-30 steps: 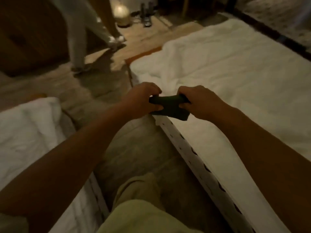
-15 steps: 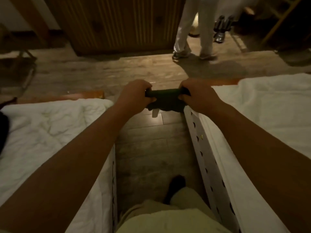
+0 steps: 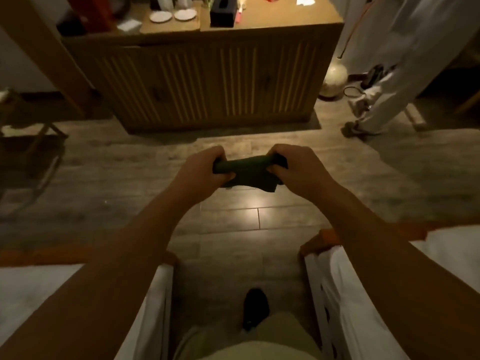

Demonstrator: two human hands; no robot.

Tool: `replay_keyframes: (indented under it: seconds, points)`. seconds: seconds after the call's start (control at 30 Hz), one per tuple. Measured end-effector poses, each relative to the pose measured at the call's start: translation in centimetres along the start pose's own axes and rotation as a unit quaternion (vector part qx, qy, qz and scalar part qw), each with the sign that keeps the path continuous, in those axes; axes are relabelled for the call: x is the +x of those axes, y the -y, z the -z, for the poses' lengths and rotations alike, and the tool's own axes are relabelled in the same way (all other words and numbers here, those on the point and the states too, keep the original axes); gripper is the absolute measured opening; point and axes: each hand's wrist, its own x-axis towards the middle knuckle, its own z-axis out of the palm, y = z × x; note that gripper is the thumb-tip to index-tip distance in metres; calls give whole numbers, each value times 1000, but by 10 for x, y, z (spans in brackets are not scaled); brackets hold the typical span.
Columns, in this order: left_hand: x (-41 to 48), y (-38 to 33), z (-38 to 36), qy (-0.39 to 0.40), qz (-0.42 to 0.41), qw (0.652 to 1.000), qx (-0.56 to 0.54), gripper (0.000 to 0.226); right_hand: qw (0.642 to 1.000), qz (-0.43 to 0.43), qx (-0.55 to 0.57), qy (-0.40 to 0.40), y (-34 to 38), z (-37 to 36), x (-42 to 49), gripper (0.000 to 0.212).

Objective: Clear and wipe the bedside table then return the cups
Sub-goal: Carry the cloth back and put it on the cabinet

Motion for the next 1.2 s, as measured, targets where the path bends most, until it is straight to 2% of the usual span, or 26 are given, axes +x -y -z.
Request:
replay_keyframes:
  seconds: [0.13,0.27,0.43,0.57,0.87,1.03,1.1,1.2]
  points:
    - [121,3,35,-27,17,997,-69,17,999,1,21,-29,-20,29,121,15]
    - [255,19,57,-50,7,996,-72,22,999,-4,30,-38,-53,52,248,13]
    - [412,49,69,-12,-20,990,-136,18,997,-35,57,-43,-102,65,384,17]
    - [535,56,85,41,-15,989,-141,10,987,-102,109,-51,-137,83,483,20]
    - [777,42,97,67,-14,981,-182,2,968,-151,183,-82,-243,152,688,18]
    - [926,44,62,13,37,981,-193,6,966,-151,193,-78,-348,166,820,13]
    - [983,50,43,-25,71,972,-223,3,966,-156,195,-63,-391,161,874,10]
    - [1055,62,16,-78,136,951,-268,11,964,-178,187,-56,-444,149,940,8]
